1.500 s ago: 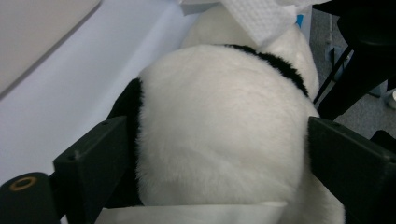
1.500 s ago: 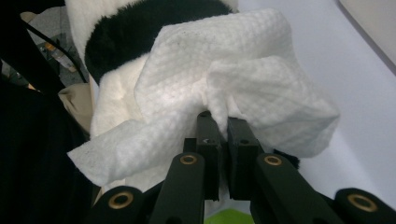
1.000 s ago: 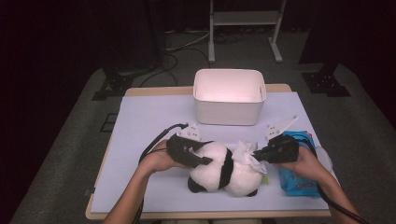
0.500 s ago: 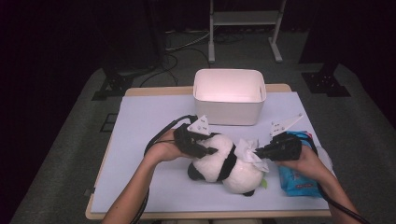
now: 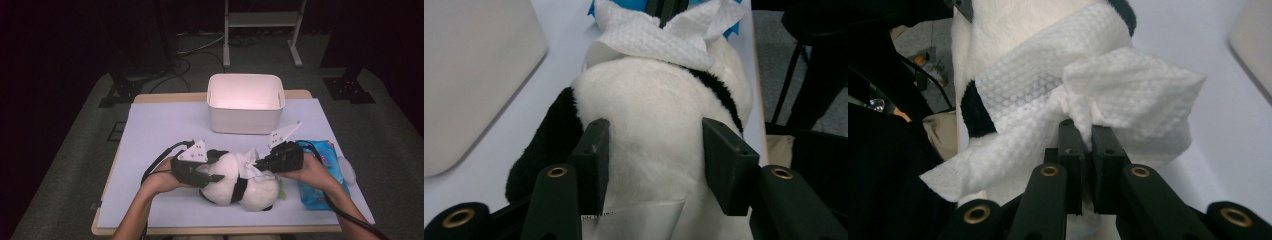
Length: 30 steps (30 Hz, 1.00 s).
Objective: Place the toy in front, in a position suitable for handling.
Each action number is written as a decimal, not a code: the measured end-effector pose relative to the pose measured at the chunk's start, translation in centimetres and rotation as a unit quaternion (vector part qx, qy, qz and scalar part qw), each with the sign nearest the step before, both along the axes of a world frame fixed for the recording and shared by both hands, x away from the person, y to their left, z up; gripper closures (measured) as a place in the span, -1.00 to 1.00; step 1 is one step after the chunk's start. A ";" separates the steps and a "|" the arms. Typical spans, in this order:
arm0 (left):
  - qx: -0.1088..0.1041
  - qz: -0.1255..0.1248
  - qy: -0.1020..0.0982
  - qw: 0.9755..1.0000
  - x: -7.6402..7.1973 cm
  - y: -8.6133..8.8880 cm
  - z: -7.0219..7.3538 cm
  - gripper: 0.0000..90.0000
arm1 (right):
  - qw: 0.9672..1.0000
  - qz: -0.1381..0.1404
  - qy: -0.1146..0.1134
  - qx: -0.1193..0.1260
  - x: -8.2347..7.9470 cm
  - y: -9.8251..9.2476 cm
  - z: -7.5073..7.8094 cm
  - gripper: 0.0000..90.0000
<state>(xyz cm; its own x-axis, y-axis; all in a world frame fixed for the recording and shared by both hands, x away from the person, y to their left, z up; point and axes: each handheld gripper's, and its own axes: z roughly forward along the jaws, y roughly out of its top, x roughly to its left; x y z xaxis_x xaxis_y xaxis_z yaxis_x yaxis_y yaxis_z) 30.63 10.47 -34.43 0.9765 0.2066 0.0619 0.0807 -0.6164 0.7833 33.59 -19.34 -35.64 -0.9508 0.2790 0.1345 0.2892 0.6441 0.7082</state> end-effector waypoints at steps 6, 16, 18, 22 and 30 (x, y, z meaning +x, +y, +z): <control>0.013 0.000 0.022 1.000 0.3 -0.6 1.2 -0.32 | 1.000 0.004 -0.017 -0.016 -1.1 0.2 -0.1 0.88; 0.050 -0.013 0.057 0.997 1.9 -2.7 1.8 -0.73 | 0.999 0.021 -0.029 -0.022 -2.1 0.8 0.0 0.89; 0.059 -0.018 0.062 0.996 2.3 -3.0 1.8 -0.79 | 0.999 0.027 -0.027 -0.021 -2.3 0.9 0.0 0.89; 0.073 -0.033 0.076 0.994 2.7 -3.4 1.6 -0.83 | 0.999 0.034 -0.029 -0.021 -2.5 1.0 0.0 0.89; 0.103 -0.084 0.092 0.987 2.8 -3.9 0.8 -0.79 | 0.998 0.055 -0.025 -0.020 -2.8 1.5 0.0 0.89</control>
<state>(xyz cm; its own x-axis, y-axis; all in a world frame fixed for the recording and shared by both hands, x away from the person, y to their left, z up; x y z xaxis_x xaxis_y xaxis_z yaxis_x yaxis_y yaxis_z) 33.47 6.55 -33.67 0.9945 0.0425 -0.0960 0.0933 -0.7773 0.6222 30.78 -17.86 -35.59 -0.9813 0.1765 0.0772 0.1801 0.6982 0.6928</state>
